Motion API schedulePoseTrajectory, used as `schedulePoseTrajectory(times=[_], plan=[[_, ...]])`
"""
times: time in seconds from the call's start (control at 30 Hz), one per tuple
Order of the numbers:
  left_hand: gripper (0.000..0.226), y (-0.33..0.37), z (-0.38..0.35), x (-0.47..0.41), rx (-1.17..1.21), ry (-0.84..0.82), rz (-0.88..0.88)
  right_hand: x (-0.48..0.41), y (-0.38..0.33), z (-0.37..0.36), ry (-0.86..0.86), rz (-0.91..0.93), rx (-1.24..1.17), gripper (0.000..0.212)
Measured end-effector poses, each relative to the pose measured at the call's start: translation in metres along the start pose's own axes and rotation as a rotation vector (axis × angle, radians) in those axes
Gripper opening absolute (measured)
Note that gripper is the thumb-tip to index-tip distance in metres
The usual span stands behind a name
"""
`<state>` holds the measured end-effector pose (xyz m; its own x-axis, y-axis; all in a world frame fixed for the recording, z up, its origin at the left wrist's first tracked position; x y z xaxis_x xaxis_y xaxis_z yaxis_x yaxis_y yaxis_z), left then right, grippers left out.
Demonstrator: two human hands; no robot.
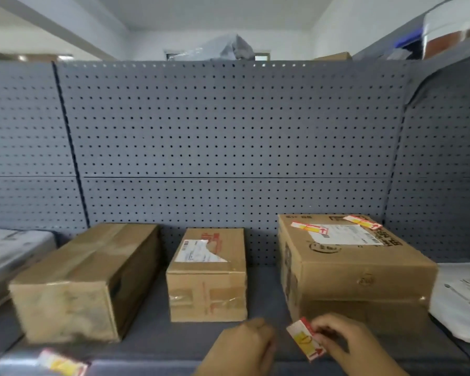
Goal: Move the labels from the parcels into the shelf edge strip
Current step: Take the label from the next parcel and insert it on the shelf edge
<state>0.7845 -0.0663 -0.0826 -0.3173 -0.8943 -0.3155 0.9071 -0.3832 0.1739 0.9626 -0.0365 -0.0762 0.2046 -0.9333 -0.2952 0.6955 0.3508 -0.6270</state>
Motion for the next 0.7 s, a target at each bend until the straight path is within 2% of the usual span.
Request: schedulePoseTrajectory(times=[0.17,0.33,0.43,0.57,0.7], plan=[[0.029,-0.095,0.006,0.044,-0.093,-0.046,0.097,-0.017,-0.057,-0.088,-0.044,0.087,-0.054,0.032],[0.035,-0.137,0.004,0.065,-0.086,-0.034,0.092,-0.025,-0.089,-0.139,-0.092,0.125,-0.09,0.034],[0.035,-0.147,0.003,0.077,-0.089,0.008,0.105,-0.026,-0.098,-0.154,-0.095,0.151,-0.084,0.031],[0.045,-0.135,0.014,0.089,-0.069,0.158,0.027,-0.028,-0.099,-0.158,-0.066,0.189,-0.105,0.024],[0.04,-0.129,0.002,0.094,-0.107,0.154,-0.027,-0.026,-0.098,-0.163,-0.024,0.196,-0.118,0.023]])
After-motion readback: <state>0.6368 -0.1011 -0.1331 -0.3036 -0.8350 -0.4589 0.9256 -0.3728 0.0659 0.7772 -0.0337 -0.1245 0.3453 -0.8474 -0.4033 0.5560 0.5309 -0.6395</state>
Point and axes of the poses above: each hand's wrist, its own x-axis away from the middle knuckle, its own z-axis out of the back of the hand, y = z × x, the point moved 7 cm from there along -x, towards the middle knuckle, and after that the axes turned 10 degrees about y, right-handed, at the moved point
